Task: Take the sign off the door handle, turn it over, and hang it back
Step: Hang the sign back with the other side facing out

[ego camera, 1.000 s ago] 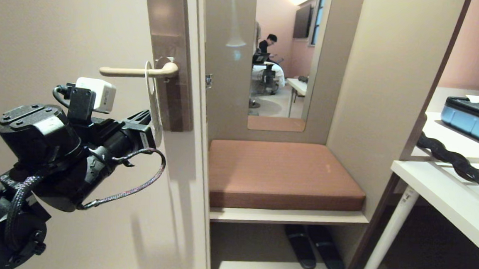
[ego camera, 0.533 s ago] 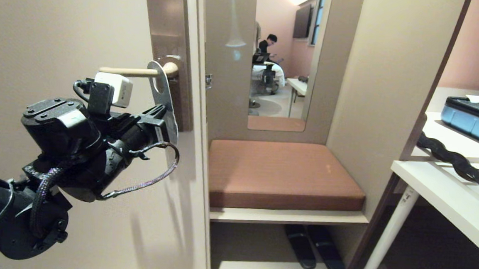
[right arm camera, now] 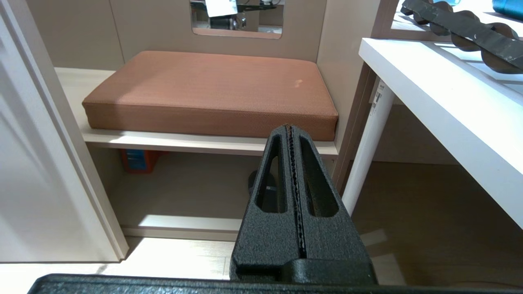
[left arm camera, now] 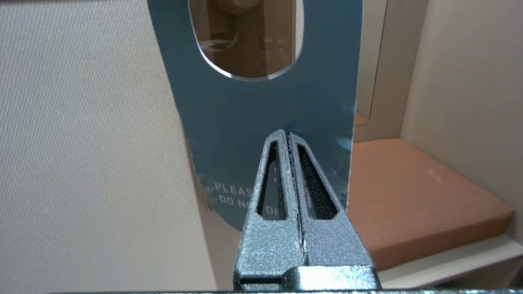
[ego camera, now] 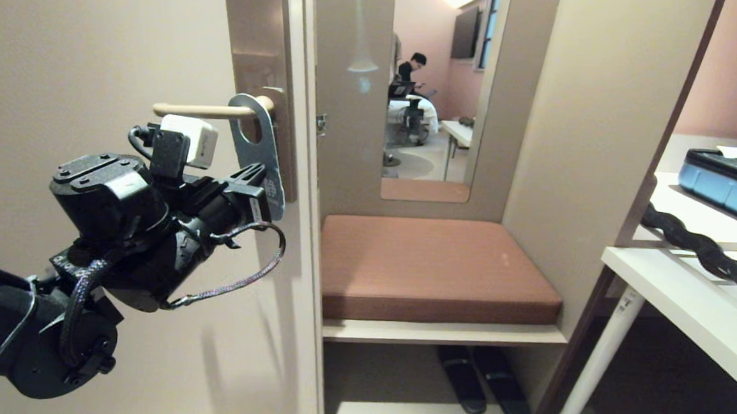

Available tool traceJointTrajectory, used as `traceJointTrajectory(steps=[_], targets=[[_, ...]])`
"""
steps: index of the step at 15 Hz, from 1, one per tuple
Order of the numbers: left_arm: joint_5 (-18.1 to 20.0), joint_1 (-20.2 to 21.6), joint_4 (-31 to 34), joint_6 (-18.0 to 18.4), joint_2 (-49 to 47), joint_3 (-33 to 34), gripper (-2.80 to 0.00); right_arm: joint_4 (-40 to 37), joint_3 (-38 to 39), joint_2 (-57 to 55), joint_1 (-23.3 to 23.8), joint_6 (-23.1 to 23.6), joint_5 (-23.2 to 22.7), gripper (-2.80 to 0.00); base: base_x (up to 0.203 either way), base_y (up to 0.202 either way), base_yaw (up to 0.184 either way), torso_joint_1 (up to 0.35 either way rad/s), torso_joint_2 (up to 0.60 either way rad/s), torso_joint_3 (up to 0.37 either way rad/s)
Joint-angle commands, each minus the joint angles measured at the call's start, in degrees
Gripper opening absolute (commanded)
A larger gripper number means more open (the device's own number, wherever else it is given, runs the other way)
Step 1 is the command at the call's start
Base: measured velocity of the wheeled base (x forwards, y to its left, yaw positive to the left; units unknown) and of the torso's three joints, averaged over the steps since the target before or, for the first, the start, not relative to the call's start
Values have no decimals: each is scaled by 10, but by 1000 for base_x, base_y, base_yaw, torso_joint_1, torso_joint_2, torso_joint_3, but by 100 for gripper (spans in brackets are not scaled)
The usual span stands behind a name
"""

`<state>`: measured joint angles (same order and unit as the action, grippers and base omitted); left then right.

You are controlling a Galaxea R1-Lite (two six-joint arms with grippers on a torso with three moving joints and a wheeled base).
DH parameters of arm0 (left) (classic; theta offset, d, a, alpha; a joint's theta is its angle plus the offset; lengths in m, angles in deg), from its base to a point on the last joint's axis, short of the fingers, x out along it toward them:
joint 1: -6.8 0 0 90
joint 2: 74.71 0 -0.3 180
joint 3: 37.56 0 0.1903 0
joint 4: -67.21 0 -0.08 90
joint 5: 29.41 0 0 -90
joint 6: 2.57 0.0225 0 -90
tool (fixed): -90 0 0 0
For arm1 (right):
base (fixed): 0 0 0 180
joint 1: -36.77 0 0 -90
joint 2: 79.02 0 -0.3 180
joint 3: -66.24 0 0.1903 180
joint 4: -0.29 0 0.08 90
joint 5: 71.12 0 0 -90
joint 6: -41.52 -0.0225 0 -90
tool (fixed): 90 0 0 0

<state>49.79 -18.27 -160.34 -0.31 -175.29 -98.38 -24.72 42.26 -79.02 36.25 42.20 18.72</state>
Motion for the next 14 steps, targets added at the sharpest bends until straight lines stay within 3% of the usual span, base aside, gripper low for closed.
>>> traceJointTrajectory(steps=[1,14], targets=[[-1,1,-4,0,-14,-18,-280,0,0,0,0,0,0,-280,0,0,0,0,0,0],[-2,-6,-4,1,-28,-34,-280,0,0,0,0,0,0,-280,0,0,0,0,0,0]])
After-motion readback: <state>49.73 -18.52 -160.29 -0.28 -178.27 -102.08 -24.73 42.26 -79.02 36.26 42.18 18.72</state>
